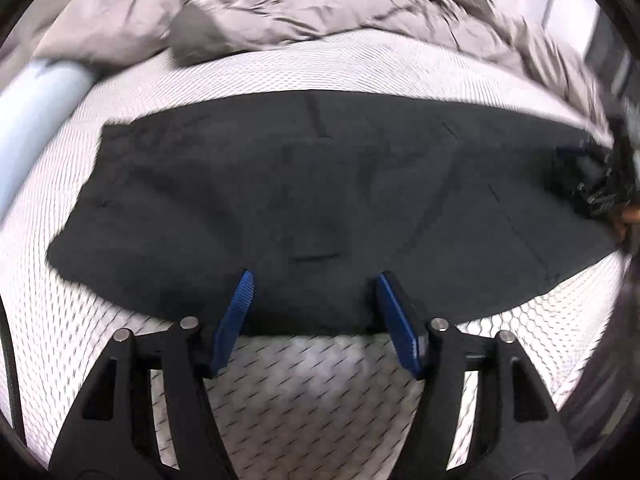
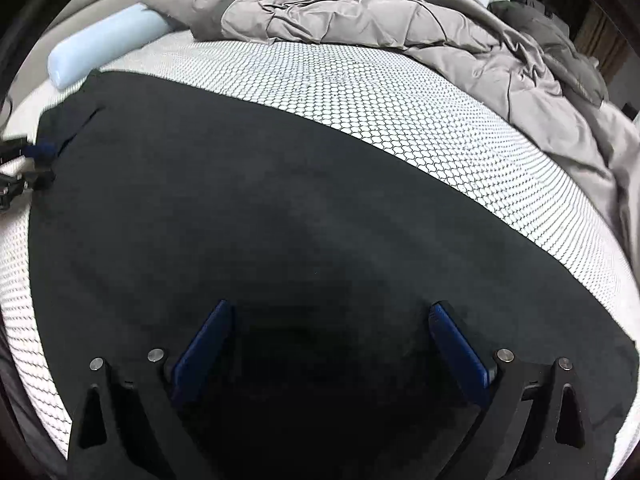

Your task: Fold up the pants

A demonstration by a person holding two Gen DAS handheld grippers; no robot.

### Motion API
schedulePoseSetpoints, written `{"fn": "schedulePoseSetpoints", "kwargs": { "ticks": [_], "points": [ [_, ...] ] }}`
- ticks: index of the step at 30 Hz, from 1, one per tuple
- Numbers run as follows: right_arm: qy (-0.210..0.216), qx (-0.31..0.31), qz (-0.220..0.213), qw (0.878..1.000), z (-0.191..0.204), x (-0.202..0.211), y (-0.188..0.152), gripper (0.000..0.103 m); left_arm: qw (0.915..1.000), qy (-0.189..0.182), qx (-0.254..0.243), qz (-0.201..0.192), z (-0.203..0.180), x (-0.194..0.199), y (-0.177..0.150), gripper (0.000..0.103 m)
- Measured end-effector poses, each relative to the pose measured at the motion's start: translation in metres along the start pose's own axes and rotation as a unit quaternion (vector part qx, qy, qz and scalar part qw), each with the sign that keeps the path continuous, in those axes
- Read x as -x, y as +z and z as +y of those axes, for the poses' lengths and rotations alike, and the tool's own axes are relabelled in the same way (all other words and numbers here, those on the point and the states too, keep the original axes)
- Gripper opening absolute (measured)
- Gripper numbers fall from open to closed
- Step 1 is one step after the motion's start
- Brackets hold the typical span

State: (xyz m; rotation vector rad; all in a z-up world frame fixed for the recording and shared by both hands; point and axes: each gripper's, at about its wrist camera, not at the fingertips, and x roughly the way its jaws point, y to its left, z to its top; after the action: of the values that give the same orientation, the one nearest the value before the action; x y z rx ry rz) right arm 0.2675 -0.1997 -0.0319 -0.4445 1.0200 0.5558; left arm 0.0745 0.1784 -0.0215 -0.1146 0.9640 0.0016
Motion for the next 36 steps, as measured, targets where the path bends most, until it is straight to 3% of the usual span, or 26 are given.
{"fn": "schedulePoseSetpoints", "kwargs": {
  "ticks": [2,3,6,8,10,13,16,19,22,25,28,29,31,33,35,36],
  "points": [
    [-0.007,-0.012,0.002,1.0,-0.011,-0.001,-0.001,0.1,0.999,0.04,0.021,-0.007,0.02,0.01,-0.003,0.062],
    [-0.008,-0.02,0.004,1.0,-0.016,-0.002,0.001,0.1,0.9986,0.042,0.03,-0.011,0.026,0.013,-0.003,0.062],
    [-0.014,-0.03,-0.007,0.999,-0.02,0.001,0.006,0.1,0.9966,0.011,0.072,-0.039,0.041,0.027,0.004,0.061],
    [-0.001,-0.029,-0.016,0.999,-0.016,0.004,0.008,0.1,0.9969,0.014,0.062,-0.047,0.037,0.023,0.016,0.061],
    [0.019,-0.026,-0.025,0.999,-0.005,0.008,0.012,0.1,0.9976,0.037,0.05,-0.029,0.033,0.004,0.029,0.059],
    [0.058,-0.011,-0.029,0.998,0.018,0.001,0.023,0.1,0.9963,0.067,0.054,0.007,0.041,-0.023,0.031,0.046],
    [0.026,0.023,0.002,0.999,0.04,-0.01,0.017,0.1,0.9949,0.074,0.068,-0.007,0.063,-0.013,0.02,0.046],
    [0.001,0.011,0.014,1.0,0.016,-0.009,0.006,0.1,0.9921,0.062,0.107,-0.017,0.09,0.0,0.004,0.031],
    [-0.045,-0.026,0.017,0.998,-0.017,-0.002,-0.004,0.1,0.9895,0.061,0.126,-0.034,0.09,0.015,0.008,0.03],
    [-0.047,-0.051,0.0,0.998,-0.029,0.008,-0.004,0.1,0.9925,0.032,0.103,-0.059,0.071,0.019,0.03,0.031],
    [0.0,-0.041,-0.025,0.999,-0.012,0.016,0.003,0.1,0.9955,0.05,0.072,-0.035,0.054,-0.012,0.06,0.031],
    [0.01,-0.032,-0.03,0.999,-0.005,0.015,0.008,0.1,0.9949,0.065,0.075,-0.02,0.056,-0.028,0.068,0.031],
    [0.02,-0.008,-0.03,0.999,0.009,0.01,0.013,0.1,0.9936,0.058,0.097,0.002,0.069,-0.054,0.075,0.031],
    [0.008,0.018,-0.015,1.0,0.021,-0.001,0.013,0.1,0.9919,0.04,0.12,-0.007,0.088,-0.053,0.071,0.025],
    [-0.01,0.02,0.0,1.0,0.017,-0.01,0.012,0.1,0.9876,0.07,0.139,-0.018,0.103,-0.044,0.067,0.024],
    [-0.009,0.008,0.003,1.0,0.01,-0.01,0.01,0.1,0.9856,0.062,0.155,-0.025,0.11,-0.041,0.063,0.024]
  ]
}}
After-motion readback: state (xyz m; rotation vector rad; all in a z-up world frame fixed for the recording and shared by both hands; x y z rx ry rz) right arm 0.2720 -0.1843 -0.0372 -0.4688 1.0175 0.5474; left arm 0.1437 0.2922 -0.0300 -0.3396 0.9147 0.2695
